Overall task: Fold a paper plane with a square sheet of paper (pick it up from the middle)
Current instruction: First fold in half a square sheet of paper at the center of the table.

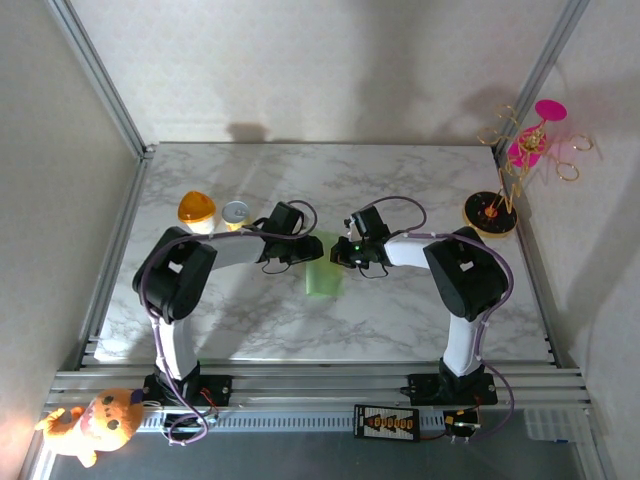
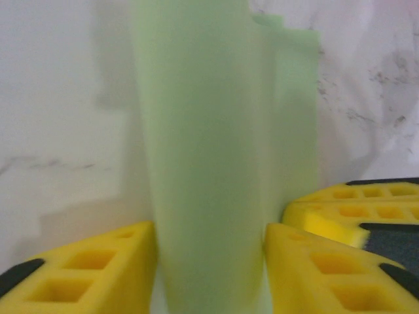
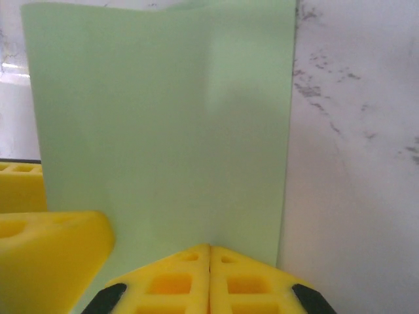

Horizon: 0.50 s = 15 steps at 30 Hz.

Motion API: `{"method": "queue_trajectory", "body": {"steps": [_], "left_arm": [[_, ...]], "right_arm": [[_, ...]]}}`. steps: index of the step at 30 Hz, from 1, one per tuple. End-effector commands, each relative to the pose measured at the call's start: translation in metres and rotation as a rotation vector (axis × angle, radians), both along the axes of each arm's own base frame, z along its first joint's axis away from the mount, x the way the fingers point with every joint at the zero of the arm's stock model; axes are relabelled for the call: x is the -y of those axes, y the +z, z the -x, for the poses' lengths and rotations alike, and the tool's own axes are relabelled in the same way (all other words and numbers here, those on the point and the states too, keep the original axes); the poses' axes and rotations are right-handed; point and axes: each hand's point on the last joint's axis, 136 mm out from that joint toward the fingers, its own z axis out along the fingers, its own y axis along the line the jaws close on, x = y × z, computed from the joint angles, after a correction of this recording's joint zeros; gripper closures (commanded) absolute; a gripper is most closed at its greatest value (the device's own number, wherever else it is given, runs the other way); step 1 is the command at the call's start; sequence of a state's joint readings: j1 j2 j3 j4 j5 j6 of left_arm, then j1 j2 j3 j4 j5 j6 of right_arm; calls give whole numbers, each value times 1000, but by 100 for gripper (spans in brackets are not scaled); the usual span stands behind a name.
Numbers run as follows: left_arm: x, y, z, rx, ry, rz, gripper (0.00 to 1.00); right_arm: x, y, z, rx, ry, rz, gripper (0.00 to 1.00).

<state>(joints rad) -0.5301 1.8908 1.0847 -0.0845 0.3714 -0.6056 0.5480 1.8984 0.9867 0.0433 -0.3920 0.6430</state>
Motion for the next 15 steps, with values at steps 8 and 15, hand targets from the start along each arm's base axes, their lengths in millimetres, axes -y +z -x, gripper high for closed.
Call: {"method": "queue_trajectory", "body": {"steps": [8,15], "left_arm": [[-13,9,26,-26,81,-115,29],[-5,-9,29,-59,61,-183,30]], "right_arm": [[6,-27,12,-106,-47,45,91],[4,-21,10,-95,-51,24,85]]}}
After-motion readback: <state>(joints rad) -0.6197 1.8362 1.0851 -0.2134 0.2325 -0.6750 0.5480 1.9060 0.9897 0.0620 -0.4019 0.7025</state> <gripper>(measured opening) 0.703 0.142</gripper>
